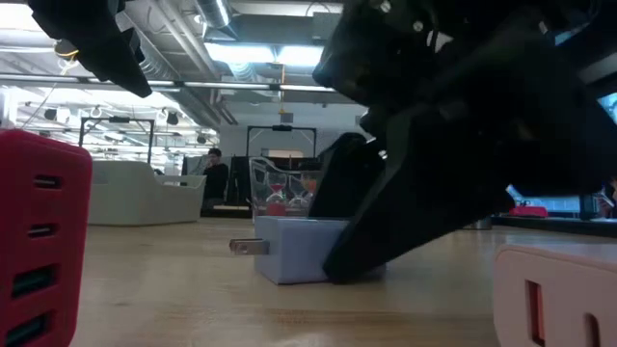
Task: Pick & Place Office items
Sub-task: Put the bottom left light purple charger adapter into the gray bin
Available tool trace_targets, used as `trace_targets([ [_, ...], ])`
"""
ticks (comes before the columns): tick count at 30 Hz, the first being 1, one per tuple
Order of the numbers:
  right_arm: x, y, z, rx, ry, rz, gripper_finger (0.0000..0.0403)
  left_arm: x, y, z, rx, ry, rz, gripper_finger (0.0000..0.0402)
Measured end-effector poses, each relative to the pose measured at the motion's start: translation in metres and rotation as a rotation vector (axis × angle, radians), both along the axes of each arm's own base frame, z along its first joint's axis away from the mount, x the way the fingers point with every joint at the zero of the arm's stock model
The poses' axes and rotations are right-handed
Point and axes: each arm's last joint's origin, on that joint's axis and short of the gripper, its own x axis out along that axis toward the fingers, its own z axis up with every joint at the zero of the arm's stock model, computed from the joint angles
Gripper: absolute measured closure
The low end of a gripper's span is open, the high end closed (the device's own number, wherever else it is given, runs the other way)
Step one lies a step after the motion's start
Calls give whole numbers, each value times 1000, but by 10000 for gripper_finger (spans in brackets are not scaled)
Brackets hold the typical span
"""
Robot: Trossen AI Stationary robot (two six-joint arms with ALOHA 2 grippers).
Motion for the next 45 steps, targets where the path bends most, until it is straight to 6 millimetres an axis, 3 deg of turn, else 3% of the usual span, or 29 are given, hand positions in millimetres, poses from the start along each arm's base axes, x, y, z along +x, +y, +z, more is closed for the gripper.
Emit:
trace_targets([
  [9,3,-9,0,-10,19,-15,192,0,1,0,14,-9,12,274],
  [16,7,-26,7,-51,18,-96,191,1,5,2,131,-78,113,274],
  [22,10,-57,38,-139,-48,-250,191,2,12,7,296,-206,304,274],
  [28,12,-77,70,-270,-168,-337,191,13,23,9,162,-221,350,245],
  [37,12,-80,81,-455,-230,-305,190,39,37,29,-17,-402,298,164],
  [41,12,-82,86,-549,-257,-334,190,43,43,33,-66,-472,388,144],
  [45,16,-82,102,-537,-369,-373,190,44,48,34,-108,-495,464,140],
])
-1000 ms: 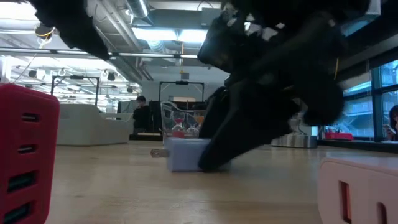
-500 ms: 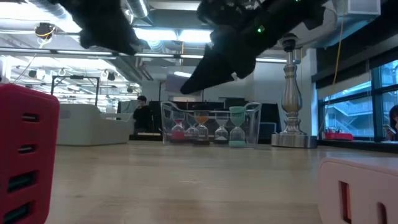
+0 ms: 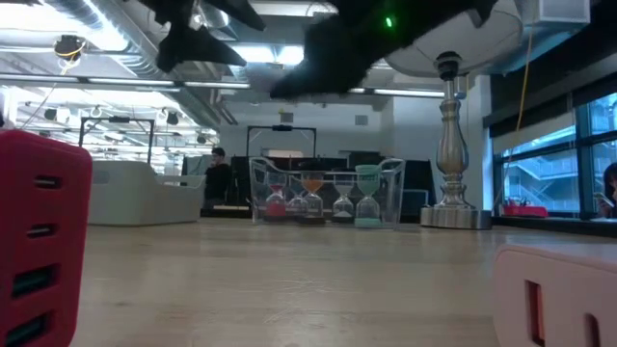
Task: Pick & Place Office items
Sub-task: Put the bottom left light purple charger adapter into the gray bin
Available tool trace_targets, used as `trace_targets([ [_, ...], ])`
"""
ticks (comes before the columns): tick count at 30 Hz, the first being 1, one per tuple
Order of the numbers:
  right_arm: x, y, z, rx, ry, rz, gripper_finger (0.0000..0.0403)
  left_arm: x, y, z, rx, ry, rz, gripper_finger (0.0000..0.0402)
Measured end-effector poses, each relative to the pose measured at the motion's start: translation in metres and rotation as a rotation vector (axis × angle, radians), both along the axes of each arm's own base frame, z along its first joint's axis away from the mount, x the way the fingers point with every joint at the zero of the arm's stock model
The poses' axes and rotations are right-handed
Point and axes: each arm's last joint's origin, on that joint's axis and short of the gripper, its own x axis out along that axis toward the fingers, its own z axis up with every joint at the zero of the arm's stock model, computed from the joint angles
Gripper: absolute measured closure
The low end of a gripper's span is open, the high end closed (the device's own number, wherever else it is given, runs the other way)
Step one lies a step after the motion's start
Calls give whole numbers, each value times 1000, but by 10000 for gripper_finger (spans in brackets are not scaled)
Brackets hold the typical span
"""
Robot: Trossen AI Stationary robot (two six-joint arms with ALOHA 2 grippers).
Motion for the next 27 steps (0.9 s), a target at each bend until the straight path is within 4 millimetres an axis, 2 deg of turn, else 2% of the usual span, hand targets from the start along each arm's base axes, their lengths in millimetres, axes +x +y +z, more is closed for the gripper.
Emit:
trace_targets([
  [5,9,3,24,26,-86,10,190,2,1,3,-59,-38,-26,139],
  [13,19,8,55,-24,-146,34,189,5,-2,6,-126,-80,-102,139],
  [27,12,16,50,-139,-56,-28,189,3,-7,7,-111,-94,-73,195],
])
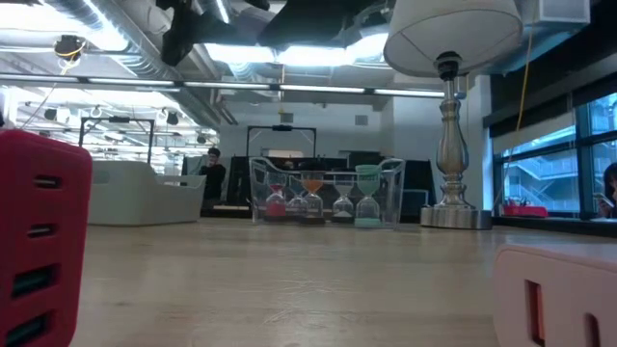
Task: Pick & Place Office items
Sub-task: Put the bottom left light purple charger adapter into the gray bin
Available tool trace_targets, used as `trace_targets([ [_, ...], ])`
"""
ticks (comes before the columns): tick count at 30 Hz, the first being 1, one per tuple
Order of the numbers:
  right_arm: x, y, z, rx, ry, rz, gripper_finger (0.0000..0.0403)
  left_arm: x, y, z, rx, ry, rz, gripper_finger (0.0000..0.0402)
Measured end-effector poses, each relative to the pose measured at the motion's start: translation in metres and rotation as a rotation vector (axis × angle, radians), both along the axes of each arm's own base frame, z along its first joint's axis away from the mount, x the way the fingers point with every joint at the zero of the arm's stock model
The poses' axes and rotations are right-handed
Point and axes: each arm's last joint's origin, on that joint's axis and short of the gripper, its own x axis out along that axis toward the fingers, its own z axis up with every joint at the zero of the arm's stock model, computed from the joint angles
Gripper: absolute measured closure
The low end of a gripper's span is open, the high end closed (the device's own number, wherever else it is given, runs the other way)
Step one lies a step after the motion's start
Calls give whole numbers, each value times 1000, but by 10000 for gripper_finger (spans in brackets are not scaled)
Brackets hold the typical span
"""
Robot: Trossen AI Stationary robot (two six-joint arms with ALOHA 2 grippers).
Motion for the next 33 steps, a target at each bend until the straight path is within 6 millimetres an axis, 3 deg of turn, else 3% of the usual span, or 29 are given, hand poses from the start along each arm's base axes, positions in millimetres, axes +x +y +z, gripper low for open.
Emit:
trace_targets([
  [14,0,-1,1,-93,35,-11,171,0,0,1,-1,-7,3,280],
  [24,-1,0,-2,-28,38,4,139,1,0,1,0,-8,0,273],
  [33,-8,-1,22,140,251,-58,69,4,15,0,37,19,36,272],
])
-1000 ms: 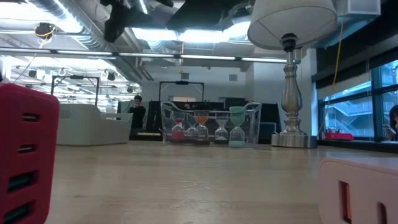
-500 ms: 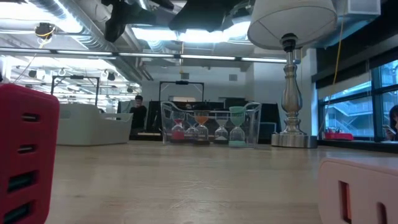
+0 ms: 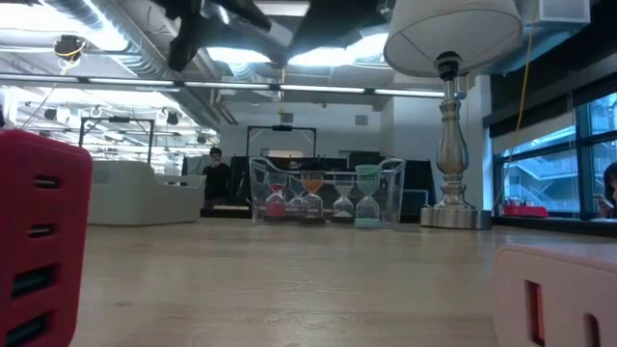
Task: Pick & Place Office items
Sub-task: Put the bottom left light purple charger adapter into the gray bin
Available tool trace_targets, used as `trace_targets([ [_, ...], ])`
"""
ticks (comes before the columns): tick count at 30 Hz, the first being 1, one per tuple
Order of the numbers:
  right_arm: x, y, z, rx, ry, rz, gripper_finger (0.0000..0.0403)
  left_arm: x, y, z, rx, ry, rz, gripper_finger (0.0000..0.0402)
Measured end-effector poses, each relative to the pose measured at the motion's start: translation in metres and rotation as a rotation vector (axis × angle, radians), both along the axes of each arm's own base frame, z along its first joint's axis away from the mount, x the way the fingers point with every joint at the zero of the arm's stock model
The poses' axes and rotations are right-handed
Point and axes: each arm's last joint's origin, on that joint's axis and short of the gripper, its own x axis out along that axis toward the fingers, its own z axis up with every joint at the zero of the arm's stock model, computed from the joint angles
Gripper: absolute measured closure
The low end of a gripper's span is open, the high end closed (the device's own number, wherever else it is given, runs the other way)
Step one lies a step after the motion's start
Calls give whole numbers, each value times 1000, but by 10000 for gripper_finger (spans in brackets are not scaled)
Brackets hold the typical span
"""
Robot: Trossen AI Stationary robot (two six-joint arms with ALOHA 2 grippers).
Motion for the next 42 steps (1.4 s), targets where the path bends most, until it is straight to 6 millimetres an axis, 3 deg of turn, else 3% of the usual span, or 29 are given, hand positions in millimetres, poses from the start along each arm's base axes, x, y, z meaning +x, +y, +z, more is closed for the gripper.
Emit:
trace_targets([
  [5,-12,1,2,193,132,-40,61,-3,24,-5,98,104,121,272],
  [11,-20,1,-6,220,178,-105,73,-23,61,-26,194,418,348,272],
  [17,-21,2,-9,226,189,-118,77,-47,82,-40,146,663,468,272],
  [29,-20,0,-7,177,147,-154,77,-66,82,-81,-75,815,375,272],
  [42,-20,0,-7,179,142,-156,77,-71,77,-93,-180,875,249,266],
])
